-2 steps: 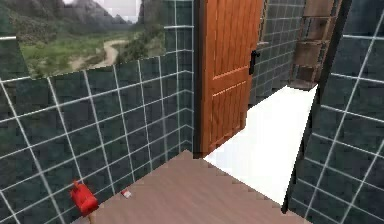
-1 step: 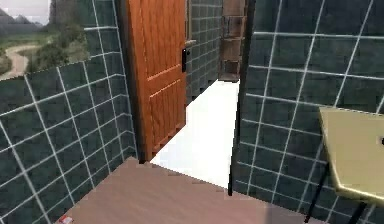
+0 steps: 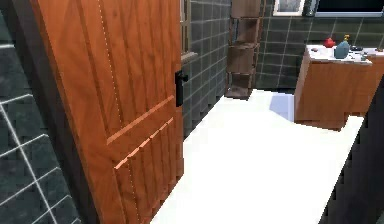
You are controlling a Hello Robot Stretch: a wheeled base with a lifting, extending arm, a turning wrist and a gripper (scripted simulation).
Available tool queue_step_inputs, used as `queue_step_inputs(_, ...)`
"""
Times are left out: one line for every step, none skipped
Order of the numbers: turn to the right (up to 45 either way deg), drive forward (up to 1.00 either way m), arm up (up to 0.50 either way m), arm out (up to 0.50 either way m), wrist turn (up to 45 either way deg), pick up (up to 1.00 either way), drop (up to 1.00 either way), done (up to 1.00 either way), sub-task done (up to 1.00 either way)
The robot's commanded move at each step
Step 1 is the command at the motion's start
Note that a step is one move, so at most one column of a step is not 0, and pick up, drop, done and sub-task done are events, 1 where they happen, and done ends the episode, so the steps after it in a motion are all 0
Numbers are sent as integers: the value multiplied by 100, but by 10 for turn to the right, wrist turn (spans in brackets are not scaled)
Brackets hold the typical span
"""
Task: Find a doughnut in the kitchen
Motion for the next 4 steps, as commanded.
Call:
queue_step_inputs(90,0,0,0,0,0,0,0,0)
queue_step_inputs(0,10,0,0,0,0,0,0,0)
queue_step_inputs(0,65,0,0,0,0,0,0,0)
queue_step_inputs(210,0,0,0,0,0,0,0,0)
